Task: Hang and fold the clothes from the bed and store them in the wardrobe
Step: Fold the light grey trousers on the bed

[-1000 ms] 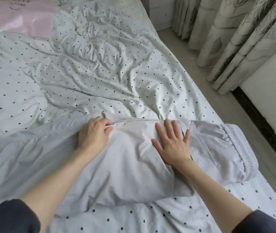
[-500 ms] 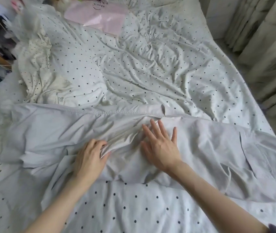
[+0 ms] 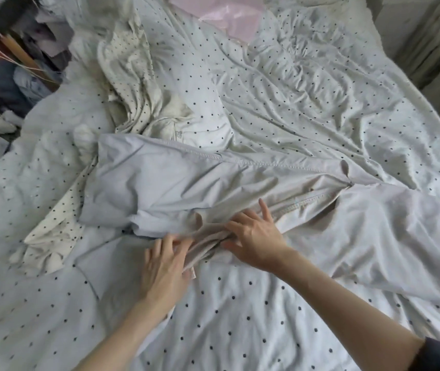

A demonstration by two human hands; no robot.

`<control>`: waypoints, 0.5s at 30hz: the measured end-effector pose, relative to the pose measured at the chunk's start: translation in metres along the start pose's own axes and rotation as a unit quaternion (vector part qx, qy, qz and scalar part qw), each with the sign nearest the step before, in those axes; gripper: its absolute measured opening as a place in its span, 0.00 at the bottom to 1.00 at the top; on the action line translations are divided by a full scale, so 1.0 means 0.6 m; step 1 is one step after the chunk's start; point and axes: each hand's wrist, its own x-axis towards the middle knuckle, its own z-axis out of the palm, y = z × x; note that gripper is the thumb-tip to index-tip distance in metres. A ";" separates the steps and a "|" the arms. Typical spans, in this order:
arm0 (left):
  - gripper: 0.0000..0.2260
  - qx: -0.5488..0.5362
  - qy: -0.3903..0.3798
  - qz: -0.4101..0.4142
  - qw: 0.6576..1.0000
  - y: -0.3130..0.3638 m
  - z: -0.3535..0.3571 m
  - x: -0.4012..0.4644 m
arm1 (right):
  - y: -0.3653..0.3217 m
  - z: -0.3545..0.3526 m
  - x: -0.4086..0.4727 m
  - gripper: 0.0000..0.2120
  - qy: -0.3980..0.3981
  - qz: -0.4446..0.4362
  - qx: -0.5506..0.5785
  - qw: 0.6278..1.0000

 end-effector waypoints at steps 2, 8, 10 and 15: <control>0.32 -0.001 -0.029 -0.004 1.000 -0.030 0.016 -0.009 | -0.027 0.007 0.014 0.20 0.000 -0.025 -0.020 0.999; 0.16 -0.069 -0.075 -0.019 0.995 -0.138 0.009 -0.014 | -0.095 0.042 0.033 0.15 -0.007 -0.061 -0.101 0.993; 0.10 -0.123 -0.091 -0.032 0.988 -0.166 -0.014 -0.012 | -0.107 0.041 0.035 0.16 0.015 -0.056 -0.100 0.993; 0.07 -0.202 -0.078 -0.119 0.969 -0.239 -0.081 0.014 | -0.132 0.028 0.067 0.12 0.032 -0.049 -0.059 0.997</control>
